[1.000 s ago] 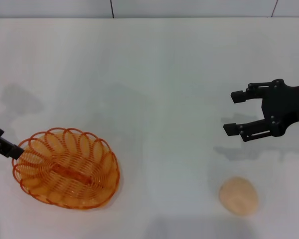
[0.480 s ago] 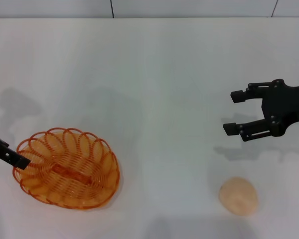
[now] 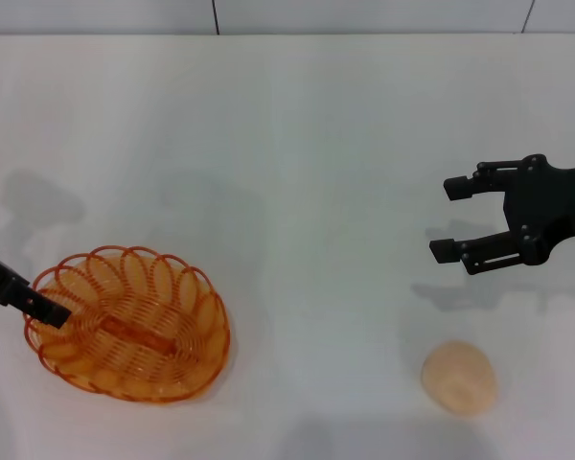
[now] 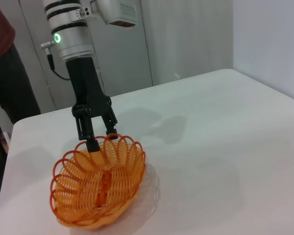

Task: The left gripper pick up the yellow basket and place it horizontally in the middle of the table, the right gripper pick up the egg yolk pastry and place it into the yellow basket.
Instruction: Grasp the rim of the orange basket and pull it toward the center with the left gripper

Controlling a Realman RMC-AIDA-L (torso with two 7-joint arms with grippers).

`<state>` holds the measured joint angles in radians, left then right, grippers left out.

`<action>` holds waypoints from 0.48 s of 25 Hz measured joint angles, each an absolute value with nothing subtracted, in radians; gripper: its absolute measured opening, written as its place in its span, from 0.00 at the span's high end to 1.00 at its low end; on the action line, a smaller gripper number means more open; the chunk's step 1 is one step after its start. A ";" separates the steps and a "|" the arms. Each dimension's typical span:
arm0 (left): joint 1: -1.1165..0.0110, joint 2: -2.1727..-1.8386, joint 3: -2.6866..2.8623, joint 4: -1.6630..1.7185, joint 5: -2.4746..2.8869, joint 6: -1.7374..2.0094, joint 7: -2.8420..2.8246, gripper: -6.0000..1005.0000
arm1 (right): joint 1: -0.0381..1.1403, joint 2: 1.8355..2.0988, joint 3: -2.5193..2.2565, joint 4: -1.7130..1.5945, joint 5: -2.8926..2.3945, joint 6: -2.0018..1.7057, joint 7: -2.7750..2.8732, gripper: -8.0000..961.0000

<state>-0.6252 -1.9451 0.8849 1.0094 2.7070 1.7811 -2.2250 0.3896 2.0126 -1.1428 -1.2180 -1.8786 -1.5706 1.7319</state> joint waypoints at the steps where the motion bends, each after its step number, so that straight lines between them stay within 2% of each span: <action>1: -0.626 -1.945 0.886 1.002 2.707 1.770 -2.225 0.13 | 0.390 2.013 -1.143 -1.218 -1.879 -1.571 1.732 0.12; 12: -0.638 -1.958 0.888 0.962 2.708 1.739 -2.221 0.13 | 0.391 2.013 -1.143 -1.215 -1.879 -1.572 1.732 0.12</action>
